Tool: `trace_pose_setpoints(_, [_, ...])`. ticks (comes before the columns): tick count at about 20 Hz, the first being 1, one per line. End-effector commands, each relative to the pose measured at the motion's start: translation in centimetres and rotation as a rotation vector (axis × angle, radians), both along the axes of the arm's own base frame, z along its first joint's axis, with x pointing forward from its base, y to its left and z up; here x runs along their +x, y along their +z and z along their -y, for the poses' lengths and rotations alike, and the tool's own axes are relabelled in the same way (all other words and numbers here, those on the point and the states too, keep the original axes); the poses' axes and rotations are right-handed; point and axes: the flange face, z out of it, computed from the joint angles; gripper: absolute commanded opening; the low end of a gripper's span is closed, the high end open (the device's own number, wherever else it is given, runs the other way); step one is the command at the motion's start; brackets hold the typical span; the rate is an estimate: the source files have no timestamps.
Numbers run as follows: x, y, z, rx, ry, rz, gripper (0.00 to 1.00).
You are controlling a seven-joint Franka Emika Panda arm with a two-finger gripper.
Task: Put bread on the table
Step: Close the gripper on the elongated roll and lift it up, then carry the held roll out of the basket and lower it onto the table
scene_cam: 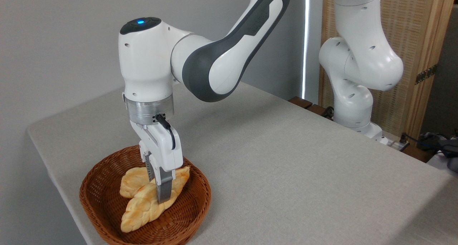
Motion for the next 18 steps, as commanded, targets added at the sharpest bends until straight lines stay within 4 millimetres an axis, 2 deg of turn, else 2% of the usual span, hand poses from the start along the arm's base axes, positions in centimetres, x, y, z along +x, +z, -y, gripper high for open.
trace_pose_setpoints(1, [0.1, 0.7, 0.1, 0.004, -0.015, 0.027, 0.26])
trace_pose_setpoints(6, [-0.5, 3.8, 0.1, -0.015, -0.006, 0.072, 0.28])
trace_pose_setpoints(10, [-1.7, 6.6, 0.0, -0.019, -0.005, 0.078, 0.30])
trace_pose_setpoints(15, [-5.2, 9.7, -1.1, -0.013, 0.003, -0.043, 0.31])
trace_pose_setpoints(18, [-7.7, 10.8, -1.7, -0.010, 0.007, -0.138, 0.32])
